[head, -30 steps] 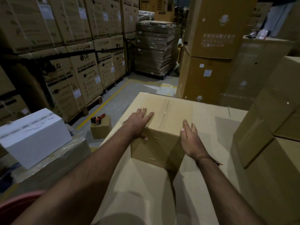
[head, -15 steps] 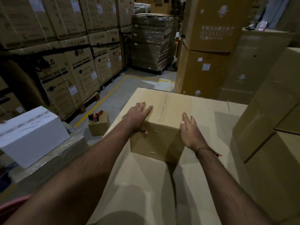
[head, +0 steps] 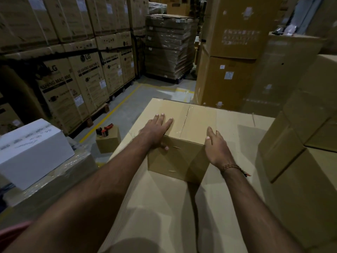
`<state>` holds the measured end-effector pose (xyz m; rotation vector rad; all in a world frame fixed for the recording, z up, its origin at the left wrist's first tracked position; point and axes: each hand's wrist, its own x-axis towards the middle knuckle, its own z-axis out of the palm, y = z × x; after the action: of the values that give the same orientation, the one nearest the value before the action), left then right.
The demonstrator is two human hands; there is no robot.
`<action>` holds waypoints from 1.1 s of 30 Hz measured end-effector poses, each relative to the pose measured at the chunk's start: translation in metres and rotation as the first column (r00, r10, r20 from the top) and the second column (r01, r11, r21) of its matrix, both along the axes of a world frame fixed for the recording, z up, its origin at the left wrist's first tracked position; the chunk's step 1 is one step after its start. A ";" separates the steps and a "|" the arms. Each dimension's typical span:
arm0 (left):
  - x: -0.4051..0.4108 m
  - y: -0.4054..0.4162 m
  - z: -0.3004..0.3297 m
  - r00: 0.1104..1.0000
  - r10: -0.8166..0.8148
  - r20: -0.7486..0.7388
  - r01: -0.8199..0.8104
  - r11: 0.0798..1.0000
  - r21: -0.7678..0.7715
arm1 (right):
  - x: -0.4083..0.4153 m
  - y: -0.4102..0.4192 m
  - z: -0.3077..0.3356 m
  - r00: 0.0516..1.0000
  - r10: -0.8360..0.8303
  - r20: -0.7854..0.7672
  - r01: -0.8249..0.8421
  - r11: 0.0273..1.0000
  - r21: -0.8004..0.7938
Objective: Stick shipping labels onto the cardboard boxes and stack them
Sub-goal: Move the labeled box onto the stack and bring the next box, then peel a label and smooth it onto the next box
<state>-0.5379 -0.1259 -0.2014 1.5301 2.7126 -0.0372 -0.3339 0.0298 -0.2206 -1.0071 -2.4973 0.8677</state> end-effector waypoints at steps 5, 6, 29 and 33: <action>0.001 0.002 0.003 1.000 -0.009 0.012 0.009 1.000 0.002 | 0.001 -0.002 0.002 1.000 -0.020 0.000 0.020 0.999 -0.029; 0.001 0.000 0.004 1.000 -0.012 0.022 0.011 1.000 0.013 | 0.000 -0.003 0.004 1.000 -0.020 0.002 0.020 0.999 -0.040; 0.175 0.047 0.084 0.971 -0.240 -0.006 0.195 0.774 0.602 | 0.166 -0.025 0.078 0.940 -0.157 -0.301 0.212 0.964 0.159; 0.240 0.074 0.084 0.960 -0.275 0.058 0.174 0.743 0.646 | 0.229 -0.007 0.091 0.933 -0.173 -0.317 0.234 0.958 0.164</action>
<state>-0.2981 -0.0516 -0.1176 1.8931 2.5143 1.0603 -0.1050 0.0225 -0.1298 -0.9661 -2.1309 0.6368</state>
